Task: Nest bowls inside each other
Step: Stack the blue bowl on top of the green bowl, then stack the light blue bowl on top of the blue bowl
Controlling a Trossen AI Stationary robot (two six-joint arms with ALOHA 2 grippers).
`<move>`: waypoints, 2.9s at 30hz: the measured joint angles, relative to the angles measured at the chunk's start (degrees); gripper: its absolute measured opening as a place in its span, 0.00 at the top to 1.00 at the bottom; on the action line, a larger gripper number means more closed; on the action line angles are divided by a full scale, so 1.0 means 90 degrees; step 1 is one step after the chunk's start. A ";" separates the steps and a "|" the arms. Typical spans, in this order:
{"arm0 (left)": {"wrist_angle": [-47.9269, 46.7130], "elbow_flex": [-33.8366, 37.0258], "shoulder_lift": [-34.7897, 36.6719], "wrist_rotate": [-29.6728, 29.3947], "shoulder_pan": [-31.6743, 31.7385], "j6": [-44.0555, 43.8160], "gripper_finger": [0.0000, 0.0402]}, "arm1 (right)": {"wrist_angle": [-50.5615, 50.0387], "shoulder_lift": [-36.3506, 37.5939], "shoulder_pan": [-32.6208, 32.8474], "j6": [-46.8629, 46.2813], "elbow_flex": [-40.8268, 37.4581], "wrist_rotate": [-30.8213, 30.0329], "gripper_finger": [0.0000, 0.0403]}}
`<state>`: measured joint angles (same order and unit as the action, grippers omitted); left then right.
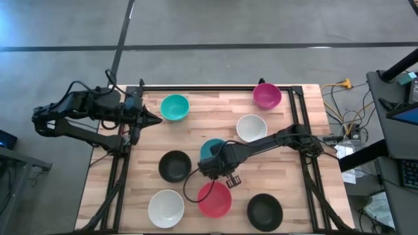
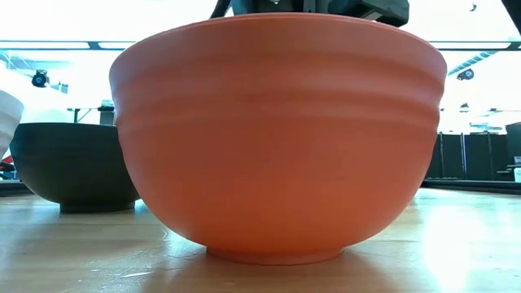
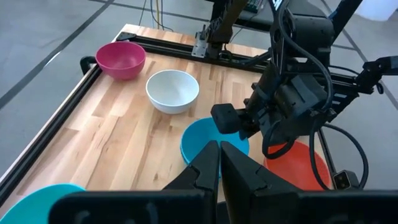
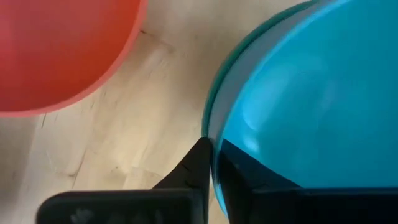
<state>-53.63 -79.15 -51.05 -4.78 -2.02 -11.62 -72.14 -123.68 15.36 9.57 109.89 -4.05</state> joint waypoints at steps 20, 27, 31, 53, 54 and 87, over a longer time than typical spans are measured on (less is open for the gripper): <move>-0.0002 0.0002 -0.0018 0.0005 0.0003 0.0005 1.00 | -0.0299 0.0015 -0.0016 -0.0248 0.0823 0.0032 0.83; -0.0005 0.0005 -0.0031 0.0009 0.0003 0.0003 1.00 | -0.0159 -0.0006 -0.0030 -0.0231 0.0727 0.0330 0.97; -0.0002 0.0007 -0.0043 0.0010 0.0003 0.0002 1.00 | -0.0082 -0.0012 -0.0030 -0.0231 0.0646 0.0330 0.98; -0.0002 0.0007 -0.0056 0.0010 -0.0002 -0.0012 1.00 | -0.0800 0.0516 -0.0175 -0.1033 0.1228 0.0289 0.98; -0.0002 0.0007 -0.0068 0.0010 -0.0002 -0.0012 1.00 | -0.0851 0.0674 -0.0194 -0.1249 0.1239 0.0280 0.98; 0.0358 -0.0237 -0.2596 -0.0530 0.0147 0.0292 1.00 | 0.7641 0.8545 -0.0203 -0.4452 -0.7514 -0.1670 0.98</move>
<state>-50.41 -81.29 -74.42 -9.54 -0.70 -8.99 -3.38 -46.77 13.53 -30.50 42.26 -19.08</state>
